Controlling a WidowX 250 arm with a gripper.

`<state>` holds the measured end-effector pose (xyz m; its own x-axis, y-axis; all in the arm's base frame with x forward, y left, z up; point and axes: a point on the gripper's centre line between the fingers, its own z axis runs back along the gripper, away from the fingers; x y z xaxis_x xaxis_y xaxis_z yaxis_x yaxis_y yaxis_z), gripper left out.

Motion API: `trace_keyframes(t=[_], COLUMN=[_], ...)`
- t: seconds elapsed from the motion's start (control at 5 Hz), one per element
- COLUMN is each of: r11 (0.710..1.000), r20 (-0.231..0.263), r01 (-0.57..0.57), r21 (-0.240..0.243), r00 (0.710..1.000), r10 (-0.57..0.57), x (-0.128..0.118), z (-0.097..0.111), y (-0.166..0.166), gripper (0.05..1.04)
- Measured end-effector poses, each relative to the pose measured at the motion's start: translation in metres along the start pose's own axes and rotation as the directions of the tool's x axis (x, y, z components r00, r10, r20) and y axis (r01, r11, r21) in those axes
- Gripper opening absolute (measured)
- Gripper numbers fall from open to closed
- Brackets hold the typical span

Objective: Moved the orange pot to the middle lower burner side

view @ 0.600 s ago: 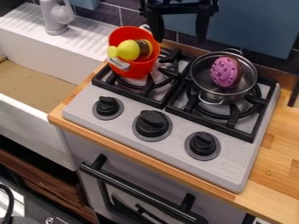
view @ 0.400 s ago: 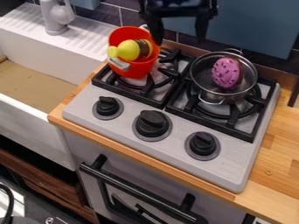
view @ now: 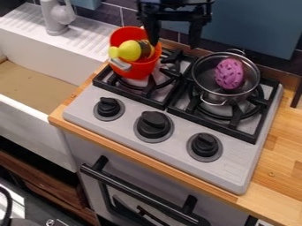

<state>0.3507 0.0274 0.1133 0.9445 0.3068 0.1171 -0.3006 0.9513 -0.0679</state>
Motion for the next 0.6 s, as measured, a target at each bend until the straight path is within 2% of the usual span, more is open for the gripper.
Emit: trace_keyframes(t=[0.2,0.4,0.6], r11=[1.0,0.998,0.999], r20=[0.044,0.092,0.065], r01=[0.024,0.058,0.024], r21=[-0.013,0.012,0.046], r00=[0.999,0.994,0.998], r10=[-0.023,-0.059,-0.027], x=[0.016,0.031,0.041], z=[0.011,0.025,0.032], y=[0.022,0.049,0.066], gripper=[0.997,0.997,0.997])
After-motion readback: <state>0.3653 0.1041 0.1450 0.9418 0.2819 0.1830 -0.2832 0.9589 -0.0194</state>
